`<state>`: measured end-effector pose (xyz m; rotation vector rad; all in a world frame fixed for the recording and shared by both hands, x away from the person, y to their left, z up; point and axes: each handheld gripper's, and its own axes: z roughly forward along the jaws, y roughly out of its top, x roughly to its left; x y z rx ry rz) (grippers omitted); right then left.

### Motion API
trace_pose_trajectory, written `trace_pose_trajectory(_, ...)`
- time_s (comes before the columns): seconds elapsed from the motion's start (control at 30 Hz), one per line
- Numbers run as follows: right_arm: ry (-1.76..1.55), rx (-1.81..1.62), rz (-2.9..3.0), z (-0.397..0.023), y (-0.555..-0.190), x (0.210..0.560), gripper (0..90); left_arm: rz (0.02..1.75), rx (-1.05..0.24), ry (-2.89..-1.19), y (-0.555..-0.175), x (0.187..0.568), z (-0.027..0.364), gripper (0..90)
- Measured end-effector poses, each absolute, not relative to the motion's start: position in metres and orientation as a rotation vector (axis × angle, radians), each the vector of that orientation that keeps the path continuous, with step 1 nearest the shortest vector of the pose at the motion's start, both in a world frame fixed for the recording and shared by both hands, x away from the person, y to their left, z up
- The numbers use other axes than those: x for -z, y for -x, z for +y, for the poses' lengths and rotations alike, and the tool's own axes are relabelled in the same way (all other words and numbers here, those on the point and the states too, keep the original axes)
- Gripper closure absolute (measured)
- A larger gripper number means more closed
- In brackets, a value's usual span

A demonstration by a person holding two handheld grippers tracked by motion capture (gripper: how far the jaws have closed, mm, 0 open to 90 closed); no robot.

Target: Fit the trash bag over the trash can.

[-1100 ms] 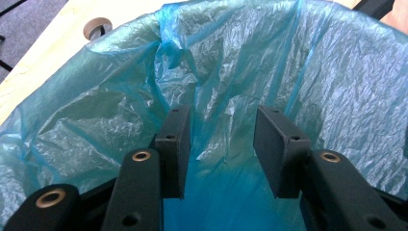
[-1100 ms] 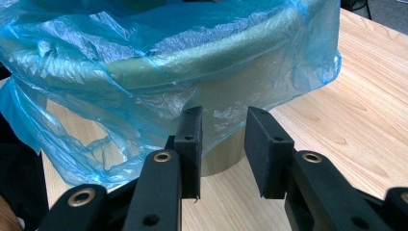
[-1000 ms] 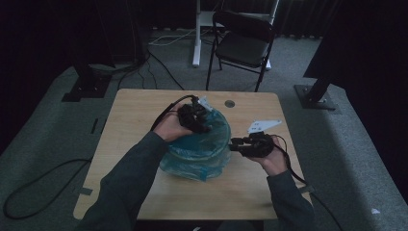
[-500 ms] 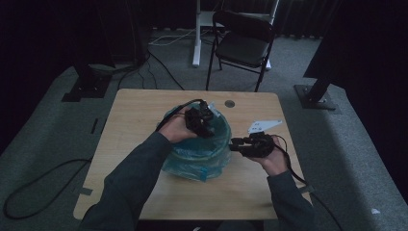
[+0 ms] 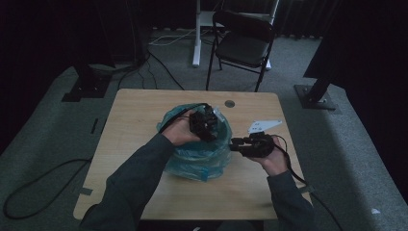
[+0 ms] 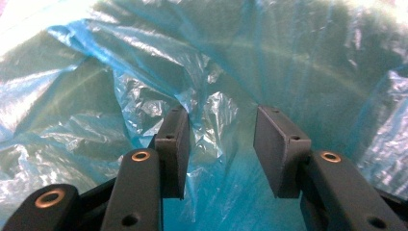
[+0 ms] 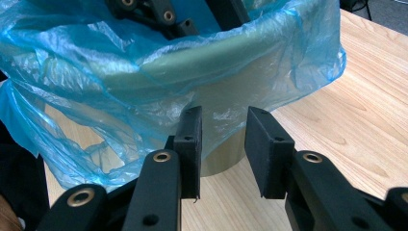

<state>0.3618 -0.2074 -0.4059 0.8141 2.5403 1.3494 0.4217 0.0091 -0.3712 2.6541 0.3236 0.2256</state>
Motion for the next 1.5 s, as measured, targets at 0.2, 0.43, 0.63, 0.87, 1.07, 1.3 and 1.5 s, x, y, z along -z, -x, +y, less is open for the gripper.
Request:
trace_pose_trajectory(0.2, -0.814, -1.35, 2.541, -0.207, -0.362, 0.406, 66.8, 0.358, -0.255, -2.691, -0.425, 0.374, 0.009, 56.3)
trace_pose_trajectory(0.43, -0.818, -1.348, 2.543, -0.208, -0.362, 0.406, 66.8, 0.47, -0.324, -2.723, -0.433, 0.375, 0.016, 56.4)
trace_pose_trajectory(0.63, -0.815, -1.35, 2.544, -0.207, -0.362, 0.406, 66.6, 0.559, -0.379, -2.692, -0.439, 0.371, 0.022, 56.3)
trace_pose_trajectory(0.87, -0.815, -1.349, 2.547, -0.207, -0.362, 0.407, 66.4, 0.58, -0.403, -2.677, -0.441, 0.368, 0.029, 56.3)
trace_pose_trajectory(1.07, -0.811, -1.353, 2.548, -0.207, -0.362, 0.406, 65.6, 0.496, -0.355, -2.622, -0.431, 0.362, 0.032, 55.8)
trace_pose_trajectory(1.3, -0.818, -1.363, 2.541, -0.211, -0.362, 0.406, 64.8, 0.487, -0.38, -2.487, -0.421, 0.35, 0.056, 55.7)
trace_pose_trajectory(1.5, -0.811, -1.373, 2.535, -0.211, -0.362, 0.405, 64.2, 0.534, -0.441, -2.393, -0.418, 0.337, 0.081, 55.5)
